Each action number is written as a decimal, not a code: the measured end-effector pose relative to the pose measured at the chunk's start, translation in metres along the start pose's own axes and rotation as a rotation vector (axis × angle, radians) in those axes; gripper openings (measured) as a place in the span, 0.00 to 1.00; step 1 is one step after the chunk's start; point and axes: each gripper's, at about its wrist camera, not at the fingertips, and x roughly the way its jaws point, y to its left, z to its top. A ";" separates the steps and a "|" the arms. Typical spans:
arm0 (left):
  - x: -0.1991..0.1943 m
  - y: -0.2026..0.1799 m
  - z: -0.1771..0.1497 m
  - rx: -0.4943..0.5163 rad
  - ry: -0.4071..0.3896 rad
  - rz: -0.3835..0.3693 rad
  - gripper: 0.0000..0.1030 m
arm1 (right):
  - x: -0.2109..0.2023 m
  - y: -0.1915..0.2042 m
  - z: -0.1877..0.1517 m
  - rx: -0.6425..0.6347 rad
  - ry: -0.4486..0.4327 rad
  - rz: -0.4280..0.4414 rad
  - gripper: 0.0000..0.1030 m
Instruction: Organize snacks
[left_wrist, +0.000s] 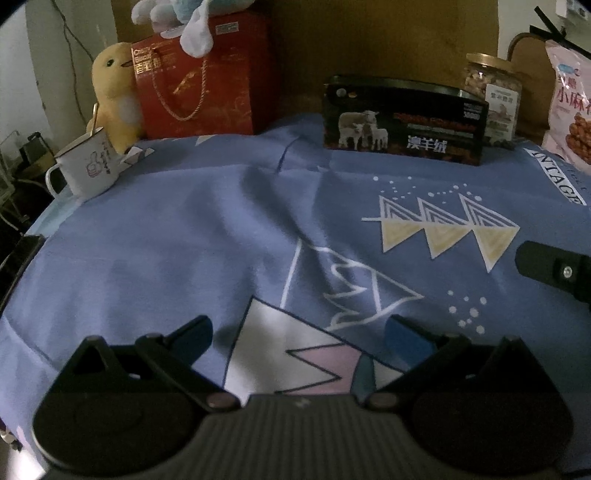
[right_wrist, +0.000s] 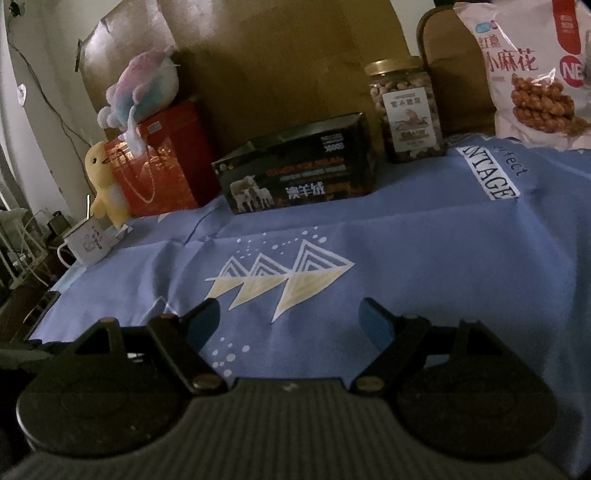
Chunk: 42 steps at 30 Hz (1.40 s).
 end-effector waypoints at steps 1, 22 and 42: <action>0.000 0.000 0.001 -0.001 0.000 -0.003 1.00 | 0.000 0.000 0.000 0.001 -0.001 -0.001 0.82; -0.007 -0.001 0.000 -0.001 -0.023 -0.018 1.00 | -0.011 0.011 0.001 -0.036 -0.025 0.003 0.82; -0.020 0.016 -0.003 -0.043 -0.054 -0.026 1.00 | -0.020 0.027 -0.004 -0.073 -0.037 0.009 0.82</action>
